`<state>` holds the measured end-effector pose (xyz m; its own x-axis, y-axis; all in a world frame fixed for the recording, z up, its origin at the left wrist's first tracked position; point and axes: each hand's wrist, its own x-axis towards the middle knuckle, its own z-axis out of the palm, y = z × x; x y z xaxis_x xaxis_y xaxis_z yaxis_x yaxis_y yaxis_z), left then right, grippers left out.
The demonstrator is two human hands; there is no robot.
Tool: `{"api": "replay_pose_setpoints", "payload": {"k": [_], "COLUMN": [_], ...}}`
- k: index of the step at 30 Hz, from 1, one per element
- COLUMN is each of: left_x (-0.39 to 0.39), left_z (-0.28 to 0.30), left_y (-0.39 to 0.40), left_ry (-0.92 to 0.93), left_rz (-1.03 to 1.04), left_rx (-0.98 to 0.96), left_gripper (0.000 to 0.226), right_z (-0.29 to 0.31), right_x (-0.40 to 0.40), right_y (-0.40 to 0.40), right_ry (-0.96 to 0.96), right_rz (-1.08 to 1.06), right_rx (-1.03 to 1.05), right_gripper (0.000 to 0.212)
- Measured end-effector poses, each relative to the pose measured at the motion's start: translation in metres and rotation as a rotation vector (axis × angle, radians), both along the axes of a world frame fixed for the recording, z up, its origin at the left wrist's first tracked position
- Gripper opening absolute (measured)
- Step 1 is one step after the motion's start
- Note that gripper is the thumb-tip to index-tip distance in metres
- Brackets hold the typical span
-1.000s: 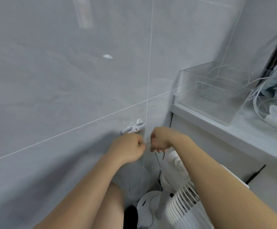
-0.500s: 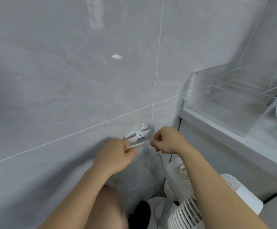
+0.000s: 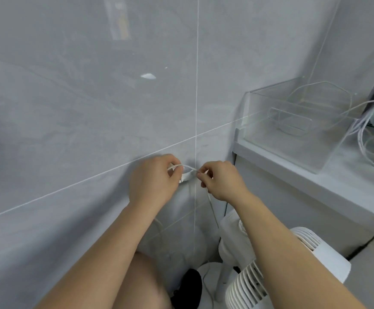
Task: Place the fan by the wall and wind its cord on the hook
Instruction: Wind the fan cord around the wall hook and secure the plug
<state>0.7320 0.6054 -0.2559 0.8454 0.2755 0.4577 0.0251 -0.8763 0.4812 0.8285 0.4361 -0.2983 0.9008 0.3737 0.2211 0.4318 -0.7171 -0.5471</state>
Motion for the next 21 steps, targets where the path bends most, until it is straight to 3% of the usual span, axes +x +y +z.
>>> {"api": "replay_pose_setpoints", "payload": {"k": [9,21], "left_x": [0.007,-0.004], "left_z": [-0.007,-0.018], "left_y": [0.009,0.027], "left_ry": [-0.105,-0.162], "left_rz": [-0.027,0.049], "left_rx": [0.047,0.070], "left_gripper": [0.018,0.015], "right_z": [0.001,0.003], "right_x": [0.018,0.012], "right_y": [0.021,0.020], "right_ry": [0.028,0.113], "right_rz": [-0.073,-0.039], "right_rx": [0.132,0.160], "right_gripper": [0.004,0.025]}}
